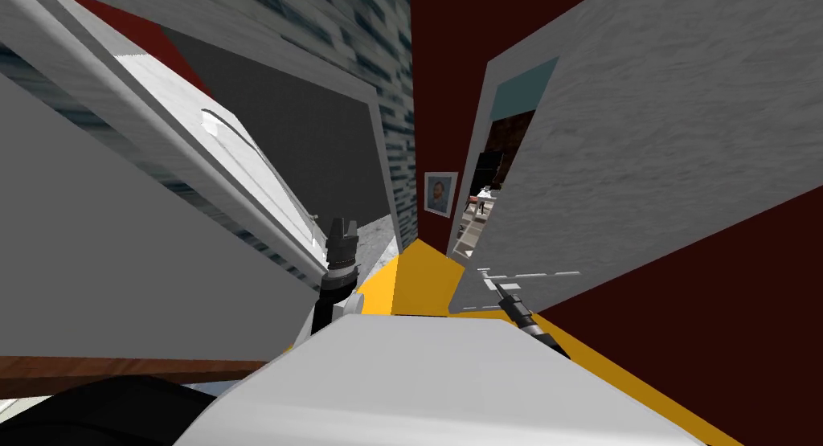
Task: Pull the door open
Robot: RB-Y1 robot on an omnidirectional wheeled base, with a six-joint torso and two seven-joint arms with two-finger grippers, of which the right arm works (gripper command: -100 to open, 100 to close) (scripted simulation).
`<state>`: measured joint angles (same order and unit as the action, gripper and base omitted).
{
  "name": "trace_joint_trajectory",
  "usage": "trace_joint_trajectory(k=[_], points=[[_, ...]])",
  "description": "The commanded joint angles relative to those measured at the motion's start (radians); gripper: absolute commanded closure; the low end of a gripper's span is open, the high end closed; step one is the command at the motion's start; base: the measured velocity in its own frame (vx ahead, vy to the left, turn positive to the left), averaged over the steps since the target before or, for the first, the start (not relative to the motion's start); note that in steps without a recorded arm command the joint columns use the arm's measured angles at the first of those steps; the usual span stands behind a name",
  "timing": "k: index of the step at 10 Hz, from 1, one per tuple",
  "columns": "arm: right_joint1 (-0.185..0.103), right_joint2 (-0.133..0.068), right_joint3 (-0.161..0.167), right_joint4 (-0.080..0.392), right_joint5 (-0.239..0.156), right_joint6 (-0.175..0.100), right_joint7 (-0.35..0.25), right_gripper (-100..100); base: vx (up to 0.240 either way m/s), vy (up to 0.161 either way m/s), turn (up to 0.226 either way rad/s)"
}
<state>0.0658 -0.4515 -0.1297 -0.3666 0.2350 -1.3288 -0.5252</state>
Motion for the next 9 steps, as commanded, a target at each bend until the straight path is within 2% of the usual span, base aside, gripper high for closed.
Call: trace_joint_trajectory(k=[1, 4, 7, 8, 9], points=[[0.007, -0.001, -0.001, 0.000, 0.003, -0.007, -0.002, 100, -0.222, -0.082, 0.219], [0.008, -0.004, -0.006, 0.012, 0.007, -0.023, -0.003, 100, -0.229, -0.084, 0.166], [0.009, -0.006, -0.009, 0.020, 0.010, -0.034, -0.004, 100, -0.170, -0.078, 0.135], [0.007, -0.003, -0.007, 0.023, 0.011, -0.031, -0.002, 100, -0.076, -0.023, 0.031], [-0.006, 0.004, 0.005, 0.017, 0.003, -0.010, 0.005, 100, -0.117, -0.045, 0.069]])
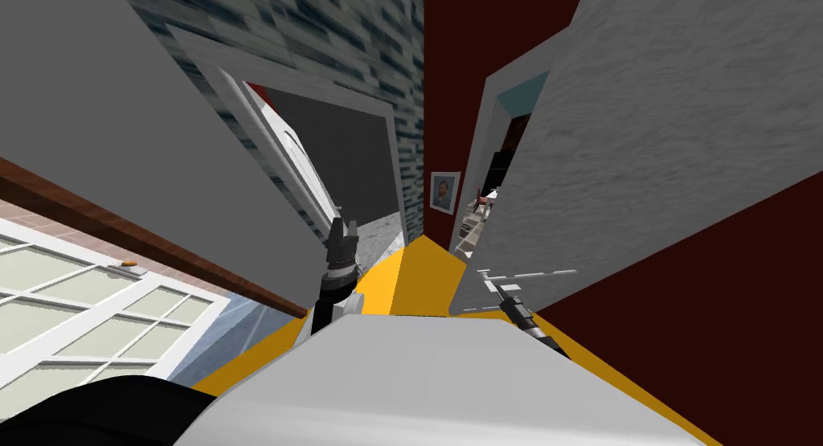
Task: Pull the door open
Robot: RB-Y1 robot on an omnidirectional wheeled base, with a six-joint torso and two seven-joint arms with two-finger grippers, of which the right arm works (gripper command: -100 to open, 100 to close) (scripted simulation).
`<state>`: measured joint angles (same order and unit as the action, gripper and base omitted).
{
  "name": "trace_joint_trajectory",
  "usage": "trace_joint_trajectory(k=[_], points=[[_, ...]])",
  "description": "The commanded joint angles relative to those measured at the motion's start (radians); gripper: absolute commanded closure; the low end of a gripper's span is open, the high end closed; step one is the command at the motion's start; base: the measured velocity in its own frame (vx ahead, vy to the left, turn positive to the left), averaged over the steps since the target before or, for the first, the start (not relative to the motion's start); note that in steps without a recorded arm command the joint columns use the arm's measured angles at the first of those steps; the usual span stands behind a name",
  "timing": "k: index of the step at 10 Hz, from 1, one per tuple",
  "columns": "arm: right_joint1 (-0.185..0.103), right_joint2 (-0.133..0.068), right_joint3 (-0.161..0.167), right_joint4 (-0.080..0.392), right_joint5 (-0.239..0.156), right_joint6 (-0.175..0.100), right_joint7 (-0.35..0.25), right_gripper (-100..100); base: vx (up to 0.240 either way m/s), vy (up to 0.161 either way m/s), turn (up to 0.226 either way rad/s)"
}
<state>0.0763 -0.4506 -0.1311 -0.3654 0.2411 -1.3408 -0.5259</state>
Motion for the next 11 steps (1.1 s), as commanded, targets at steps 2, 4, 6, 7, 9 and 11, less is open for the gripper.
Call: trace_joint_trajectory(k=[2, 4, 6, 7, 9, 11], points=[[-0.033, 0.011, 0.018, 0.011, -0.014, 0.024, 0.015, 100, -0.180, -0.053, 0.097], [-0.053, 0.020, 0.033, 0.006, -0.027, 0.051, 0.026, 100, -0.193, -0.066, 0.073], [-0.053, 0.020, 0.033, 0.006, -0.027, 0.051, 0.026, 100, -0.094, -0.034, 0.018], [-0.077, 0.031, 0.050, -0.001, -0.042, 0.082, 0.039, 100, -0.147, -0.061, 0.094], [-0.083, 0.034, 0.055, -0.003, -0.046, 0.091, 0.042, 100, -0.151, -0.057, 0.084], [-0.102, 0.043, 0.069, 0.046, -0.058, 0.110, 0.053, 100, -0.137, -0.035, 0.076]])
